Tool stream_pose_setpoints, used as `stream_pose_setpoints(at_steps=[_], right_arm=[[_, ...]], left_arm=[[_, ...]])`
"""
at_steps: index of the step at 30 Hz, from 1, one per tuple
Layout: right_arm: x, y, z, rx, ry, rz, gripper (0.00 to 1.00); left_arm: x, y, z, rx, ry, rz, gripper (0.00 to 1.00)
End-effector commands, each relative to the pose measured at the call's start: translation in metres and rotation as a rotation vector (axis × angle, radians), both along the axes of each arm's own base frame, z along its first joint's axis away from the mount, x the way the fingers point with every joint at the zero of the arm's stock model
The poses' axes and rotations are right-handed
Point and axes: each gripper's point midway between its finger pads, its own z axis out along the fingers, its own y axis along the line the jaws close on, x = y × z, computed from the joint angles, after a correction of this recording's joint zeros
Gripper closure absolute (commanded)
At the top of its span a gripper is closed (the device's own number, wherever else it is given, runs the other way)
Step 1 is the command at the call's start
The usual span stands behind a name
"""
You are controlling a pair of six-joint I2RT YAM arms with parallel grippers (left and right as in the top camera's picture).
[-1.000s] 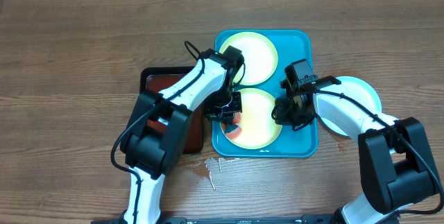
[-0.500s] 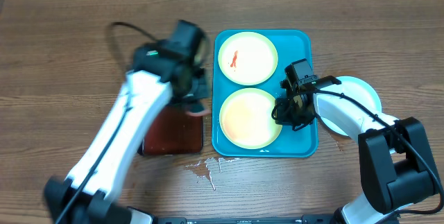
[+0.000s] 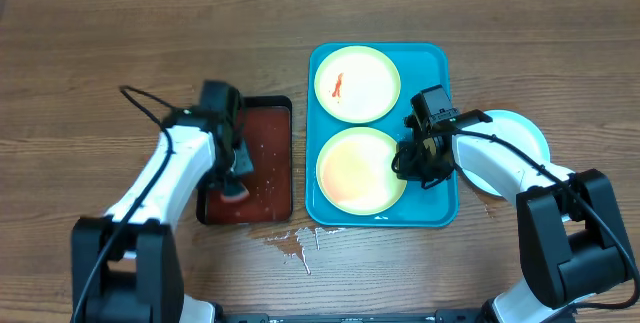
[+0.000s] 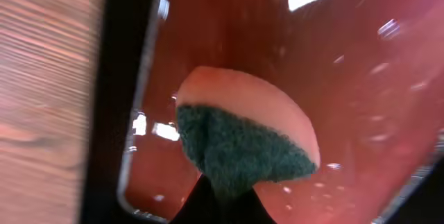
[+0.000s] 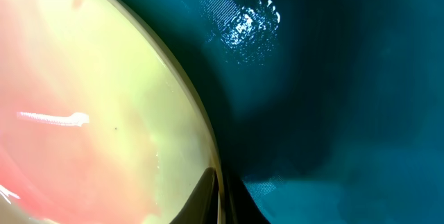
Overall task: Clean dirty plates on tray and stack at the side
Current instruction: 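Return the sponge to the black tray with the left gripper, then lift the lower yellow plate with the right gripper and tilt it over the black tray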
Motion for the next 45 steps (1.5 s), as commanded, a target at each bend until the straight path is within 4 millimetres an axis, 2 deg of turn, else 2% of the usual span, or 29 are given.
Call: stream_pose_setpoints(at_steps=[1,2,5,6,8,9,12,15,16,22,23,26,29,32,36,39,41,45], right_arm=[[-0.007,-0.012,-0.015,-0.068,0.021,-0.003,0.96],[-0.007,-0.012,-0.015,-0.068,0.023,-0.014,0.96],[-0.007,-0.012,-0.015,-0.068,0.026,-0.022,0.96],[-0.008,-0.012,-0.015,-0.069,0.031,-0.022,0.96],[-0.009,-0.014,-0.01,-0.078,0.044,-0.022,0.96],[-0.008,-0.015,-0.003,-0.091,0.046,-0.022,0.96],[-0.002,-0.02,0.019,-0.133,0.022,-0.023,0.96],[0.008,-0.02,0.048,-0.169,-0.028,-0.009,0.96],[0.015,-0.016,0.072,-0.192,-0.074,0.013,0.96],[0.033,0.014,0.129,-0.243,-0.217,0.139,0.96],[0.035,0.021,0.138,-0.251,-0.249,0.155,0.96],[0.04,0.051,0.158,-0.241,-0.343,0.211,0.96],[0.043,0.089,0.17,-0.207,-0.452,0.261,0.96],[0.044,0.129,0.174,-0.158,-0.54,0.303,0.96],[0.049,0.166,0.168,-0.152,-0.628,0.264,0.96],[0.055,0.178,0.164,-0.199,-0.693,0.241,0.96],[0.057,0.18,0.17,-0.238,-0.748,0.224,0.96],[0.055,0.179,0.195,-0.334,-0.873,0.185,0.96]], left_arm=[[0.006,-0.007,-0.003,-0.031,-0.022,-0.034,0.96],[0.009,-0.007,-0.003,-0.032,-0.034,-0.035,0.93],[0.015,-0.008,0.003,-0.039,-0.051,-0.032,0.76],[0.016,-0.008,0.007,-0.039,-0.053,-0.032,0.67],[0.019,-0.008,0.018,-0.038,-0.054,-0.037,0.59],[0.023,-0.008,0.03,-0.038,-0.059,-0.043,0.51],[0.031,-0.007,0.057,-0.041,-0.084,-0.036,0.44],[0.04,-0.002,0.094,-0.045,-0.138,-0.017,0.39],[0.046,0.005,0.121,-0.05,-0.184,0.005,0.34],[0.058,0.029,0.207,-0.118,-0.349,0.093,0.0],[0.057,0.033,0.219,-0.13,-0.372,0.108,0.0],[0.054,0.041,0.241,-0.154,-0.41,0.136,0.0],[0.049,0.047,0.249,-0.153,-0.411,0.157,0.0],[0.044,0.049,0.247,-0.151,-0.389,0.164,0.0],[0.04,0.05,0.245,-0.142,-0.371,0.165,0.0],[0.04,0.05,0.245,-0.142,-0.371,0.164,0.0],[0.039,0.05,0.244,-0.139,-0.369,0.165,0.0],[0.039,0.05,0.244,-0.139,-0.366,0.165,0.0]])
